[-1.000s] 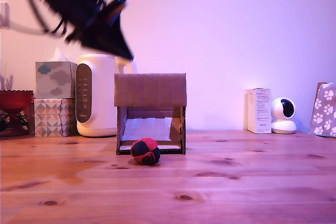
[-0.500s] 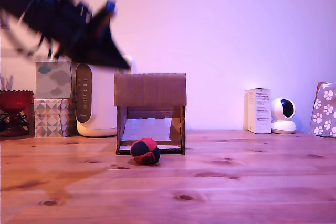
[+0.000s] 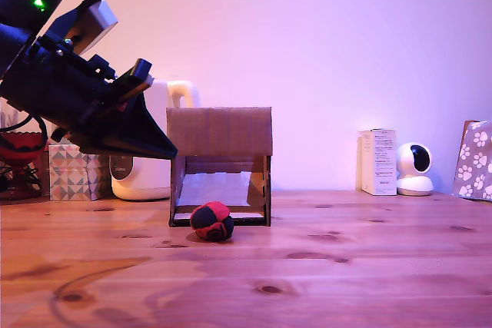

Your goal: Drop the footbag into the cardboard dice tower

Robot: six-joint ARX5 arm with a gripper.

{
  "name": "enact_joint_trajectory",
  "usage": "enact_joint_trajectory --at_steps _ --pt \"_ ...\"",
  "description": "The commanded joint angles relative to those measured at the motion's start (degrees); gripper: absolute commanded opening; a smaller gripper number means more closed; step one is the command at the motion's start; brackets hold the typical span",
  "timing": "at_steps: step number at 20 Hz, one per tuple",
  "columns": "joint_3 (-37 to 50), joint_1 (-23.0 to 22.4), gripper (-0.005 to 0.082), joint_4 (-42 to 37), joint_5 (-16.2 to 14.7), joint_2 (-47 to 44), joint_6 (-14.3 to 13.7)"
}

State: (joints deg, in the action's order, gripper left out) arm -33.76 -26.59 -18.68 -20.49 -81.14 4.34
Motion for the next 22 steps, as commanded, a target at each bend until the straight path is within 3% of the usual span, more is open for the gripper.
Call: enact_joint_trajectory --at_steps 1,3,9,10,11,13,14,15,22 --pt "0.2 -0.1 -0.0021 -2.0 0.2 -0.9 0.1" --pt "0.2 -0.1 -0.0021 -5.4 1.6 -2.3 0.0" --pt "0.2 -0.2 -0.0017 -14.6 1.7 -10.3 -0.3" --pt "0.2 -0.2 0.0022 -15.8 1.7 -11.4 -0.5" --pt "0.1 -0.2 0.0163 -16.9 1.7 -12.5 -1.6" --pt "-0.2 -0.2 0.0652 -17.9 2.0 -14.2 -2.6" --pt "-0.5 -0.2 0.0811 -17.8 2.1 -14.8 -3.5" --pt "-0.8 -0.2 0.0763 -17.8 2.1 -15.5 -3.9" --pt "-5.8 -0.2 0.0761 -17.8 2.2 -21.2 -4.4"
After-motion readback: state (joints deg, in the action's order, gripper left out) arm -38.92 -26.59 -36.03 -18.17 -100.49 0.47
